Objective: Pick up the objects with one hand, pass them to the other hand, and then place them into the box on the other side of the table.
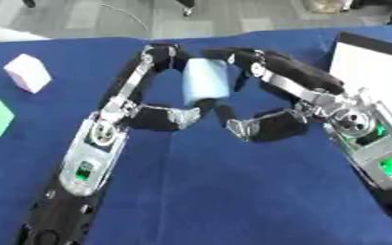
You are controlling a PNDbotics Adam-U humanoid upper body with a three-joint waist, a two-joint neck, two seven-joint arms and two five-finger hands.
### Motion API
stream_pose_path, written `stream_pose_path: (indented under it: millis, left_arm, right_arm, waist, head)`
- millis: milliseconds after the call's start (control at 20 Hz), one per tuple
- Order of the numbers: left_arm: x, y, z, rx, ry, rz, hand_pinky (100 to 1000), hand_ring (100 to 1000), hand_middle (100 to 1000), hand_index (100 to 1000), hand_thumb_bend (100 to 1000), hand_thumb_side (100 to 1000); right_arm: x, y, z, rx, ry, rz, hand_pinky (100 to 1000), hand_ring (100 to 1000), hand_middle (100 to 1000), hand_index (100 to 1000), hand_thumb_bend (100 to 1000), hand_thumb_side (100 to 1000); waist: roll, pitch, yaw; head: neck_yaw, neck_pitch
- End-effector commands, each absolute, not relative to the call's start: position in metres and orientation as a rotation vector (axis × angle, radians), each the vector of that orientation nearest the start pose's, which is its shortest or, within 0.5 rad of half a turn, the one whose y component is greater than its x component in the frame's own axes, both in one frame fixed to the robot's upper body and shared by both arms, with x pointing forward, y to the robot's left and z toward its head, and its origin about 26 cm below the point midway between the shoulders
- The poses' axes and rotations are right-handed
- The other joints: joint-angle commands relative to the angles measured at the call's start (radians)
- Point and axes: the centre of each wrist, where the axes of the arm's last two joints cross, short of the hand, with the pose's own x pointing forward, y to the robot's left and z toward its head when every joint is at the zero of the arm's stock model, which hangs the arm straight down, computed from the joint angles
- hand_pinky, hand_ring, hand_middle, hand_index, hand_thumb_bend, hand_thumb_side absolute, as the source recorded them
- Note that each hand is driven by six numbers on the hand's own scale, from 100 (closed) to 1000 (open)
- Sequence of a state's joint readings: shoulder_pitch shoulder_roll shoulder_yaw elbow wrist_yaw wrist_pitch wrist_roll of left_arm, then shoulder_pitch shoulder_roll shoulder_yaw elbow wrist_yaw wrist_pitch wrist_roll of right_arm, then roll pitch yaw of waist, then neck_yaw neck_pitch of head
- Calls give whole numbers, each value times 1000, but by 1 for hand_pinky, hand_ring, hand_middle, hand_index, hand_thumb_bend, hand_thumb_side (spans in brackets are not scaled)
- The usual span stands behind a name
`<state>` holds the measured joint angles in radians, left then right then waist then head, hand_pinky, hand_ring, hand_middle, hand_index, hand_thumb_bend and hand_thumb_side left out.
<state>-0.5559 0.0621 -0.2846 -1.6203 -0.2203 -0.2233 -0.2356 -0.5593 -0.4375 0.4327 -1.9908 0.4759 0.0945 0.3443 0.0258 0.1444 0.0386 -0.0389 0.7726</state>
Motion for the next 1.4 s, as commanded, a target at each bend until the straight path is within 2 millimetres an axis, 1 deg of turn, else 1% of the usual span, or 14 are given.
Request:
stream_pose_path:
  millis: [50,200,300,450,550,600,700,750,800,850,900,1050,1300,1400]
  left_arm:
    - [353,112,177,-255,-2318,-959,657,487,439,542,345,176]
    - [352,110,179,-280,-2317,-975,657,486,438,541,343,177]
    - [351,109,180,-294,-2315,-984,657,487,438,538,343,177]
    - [350,108,180,-309,-2312,-999,658,488,440,537,345,178]
    - [349,107,181,-315,-2311,-1009,659,489,441,539,347,178]
    - [349,107,182,-317,-2312,-1014,661,491,444,541,351,180]
    - [348,107,183,-321,-2312,-1028,664,496,449,547,363,184]
    - [347,106,184,-322,-2311,-1037,666,499,453,551,373,188]
    - [347,106,184,-323,-2309,-1046,672,510,465,566,404,201]
    - [347,106,184,-322,-2307,-1059,679,525,481,585,454,193]
    - [347,106,184,-321,-2304,-1074,682,532,491,595,457,230]
    - [346,106,184,-319,-2291,-1136,706,567,533,643,484,274]
    - [348,109,184,-284,-2284,-1206,730,616,599,721,586,340]
    - [348,110,184,-266,-2284,-1223,735,629,613,736,618,358]
  right_arm:
    - [296,-159,236,-428,-2136,1421,572,969,645,975,100,235]
    - [296,-159,237,-460,-2172,1375,542,931,557,900,100,245]
    - [296,-158,236,-478,-2192,1347,521,904,500,816,100,251]
    - [296,-158,236,-500,-2216,1313,500,875,441,720,100,255]
    - [296,-158,236,-513,-2228,1298,491,861,408,672,100,257]
    - [296,-158,236,-518,-2233,1293,480,848,372,626,100,259]
    - [296,-157,236,-525,-2243,1283,467,834,339,584,100,262]
    - [296,-157,236,-527,-2247,1279,459,828,323,562,100,265]
    - [296,-157,236,-526,-2250,1273,447,818,299,533,100,271]
    - [296,-157,235,-524,-2253,1267,439,812,282,508,100,273]
    - [296,-156,235,-521,-2256,1262,436,809,278,492,100,275]
    - [296,-156,235,-511,-2262,1247,429,807,272,459,100,278]
    - [296,-156,235,-504,-2268,1236,426,806,269,448,100,280]
    - [296,-156,235,-504,-2271,1232,428,806,271,442,100,278]
  waist:
    - [-7,5,-1]
    - [-6,5,-2]
    - [-7,6,-2]
    - [-8,7,-3]
    - [-8,6,-3]
    - [-8,6,-3]
    - [-9,6,-3]
    - [-9,6,-3]
    - [-9,6,-4]
    - [-9,6,-4]
    - [-9,7,-4]
    - [-9,8,-5]
    - [-9,10,-6]
    - [-9,11,-6]
  head:
    - [0,-3]
    - [-2,-3]
    - [-2,-3]
    - [-2,-3]
    - [-1,-3]
    - [-1,-3]
    - [-1,-3]
    - [-1,-3]
    - [-1,-3]
    - [0,-3]
    - [0,-3]
    - [1,-3]
    - [1,-3]
    - [1,-3]
